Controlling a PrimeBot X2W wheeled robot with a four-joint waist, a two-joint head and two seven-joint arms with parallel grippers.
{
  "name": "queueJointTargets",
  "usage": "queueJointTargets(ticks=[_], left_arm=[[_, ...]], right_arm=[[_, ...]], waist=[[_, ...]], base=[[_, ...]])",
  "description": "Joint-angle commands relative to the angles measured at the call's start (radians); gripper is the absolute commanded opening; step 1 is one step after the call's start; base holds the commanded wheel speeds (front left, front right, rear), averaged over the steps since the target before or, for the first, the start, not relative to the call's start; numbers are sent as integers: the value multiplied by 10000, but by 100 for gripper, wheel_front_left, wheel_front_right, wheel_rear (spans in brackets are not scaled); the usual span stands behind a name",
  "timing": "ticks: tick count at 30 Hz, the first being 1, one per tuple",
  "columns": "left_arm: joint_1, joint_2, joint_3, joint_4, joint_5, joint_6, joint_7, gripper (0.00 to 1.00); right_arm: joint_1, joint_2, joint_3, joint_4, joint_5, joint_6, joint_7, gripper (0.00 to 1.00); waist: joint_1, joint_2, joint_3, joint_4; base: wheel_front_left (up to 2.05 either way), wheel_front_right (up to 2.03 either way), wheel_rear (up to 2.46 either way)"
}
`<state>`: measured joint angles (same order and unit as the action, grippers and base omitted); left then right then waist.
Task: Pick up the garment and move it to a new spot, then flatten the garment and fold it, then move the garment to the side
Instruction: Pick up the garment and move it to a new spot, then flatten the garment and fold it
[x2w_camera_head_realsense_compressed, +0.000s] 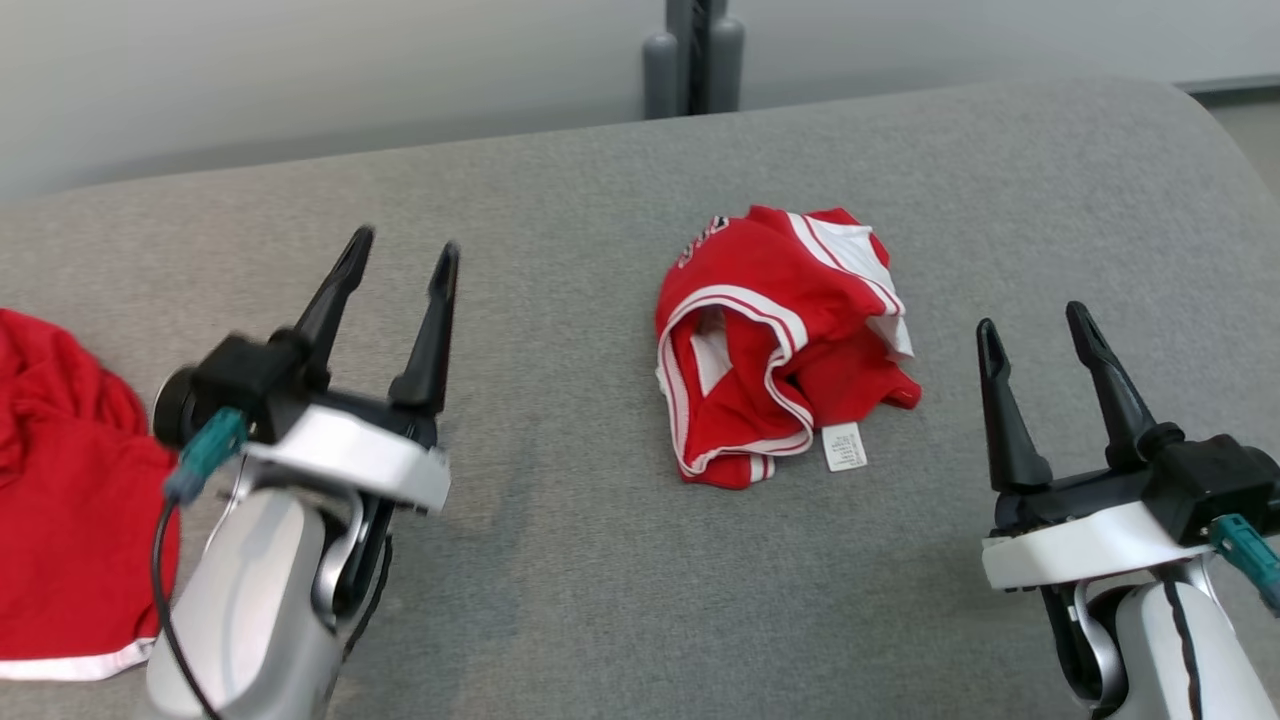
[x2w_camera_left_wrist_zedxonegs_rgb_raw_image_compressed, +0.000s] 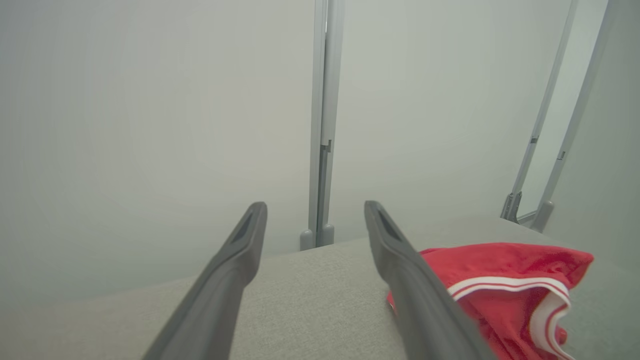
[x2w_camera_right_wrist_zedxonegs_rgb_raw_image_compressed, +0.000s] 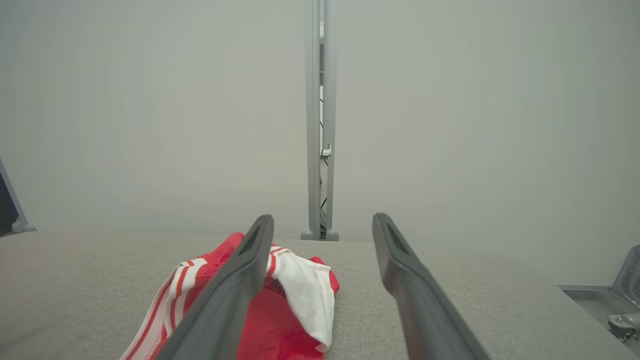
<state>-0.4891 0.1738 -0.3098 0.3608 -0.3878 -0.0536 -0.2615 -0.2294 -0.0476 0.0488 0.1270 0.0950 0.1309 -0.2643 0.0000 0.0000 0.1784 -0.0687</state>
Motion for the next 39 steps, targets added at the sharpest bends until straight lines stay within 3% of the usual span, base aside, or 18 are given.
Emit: queueJointTargets(ticks=[1, 6, 12, 16, 22, 29, 39], left_arm=[[601, 39, 246, -347, 180, 76, -31, 100], [2079, -231, 1085, -1252, 568, 205, -33, 100], [3410, -931, 1811, -2095, 1057, 296, -34, 100], [3910, -1150, 2019, -2356, 1288, 148, -33, 100], [4090, -1211, 2113, -2441, 1505, -11, -34, 100], [3832, -1214, 1987, -2477, 1159, 101, -35, 100], [3537, -1219, 1715, -2585, 542, 371, -36, 100]], right_arm=[[124, -54, 58, 67, -116, -2, -21, 100], [282, -56, 234, 208, -245, -2, -21, 100], [379, -53, 224, 350, -292, -2, -21, 100], [418, -56, 357, 390, -318, -2, -21, 100], [235, -50, 611, 548, -596, -2, -21, 100], [-365, -48, 823, 1345, -1511, -2, -21, 100], [-1679, -174, 529, 3811, -2751, -2, 134, 100]], waist=[[0, 0, -352, 394], [0, 0, -674, 676], [0, 0, -822, 844], [0, 0, -841, 901], [0, 0, -784, 974], [0, 0, -572, 1234], [0, 0, -211, 2041]], base=[[0, 0, 0], [0, 0, 0], [0, 0, 0], [0, 0, 0], [0, 0, 0], [0, 0, 0], [0, 0, 0]])
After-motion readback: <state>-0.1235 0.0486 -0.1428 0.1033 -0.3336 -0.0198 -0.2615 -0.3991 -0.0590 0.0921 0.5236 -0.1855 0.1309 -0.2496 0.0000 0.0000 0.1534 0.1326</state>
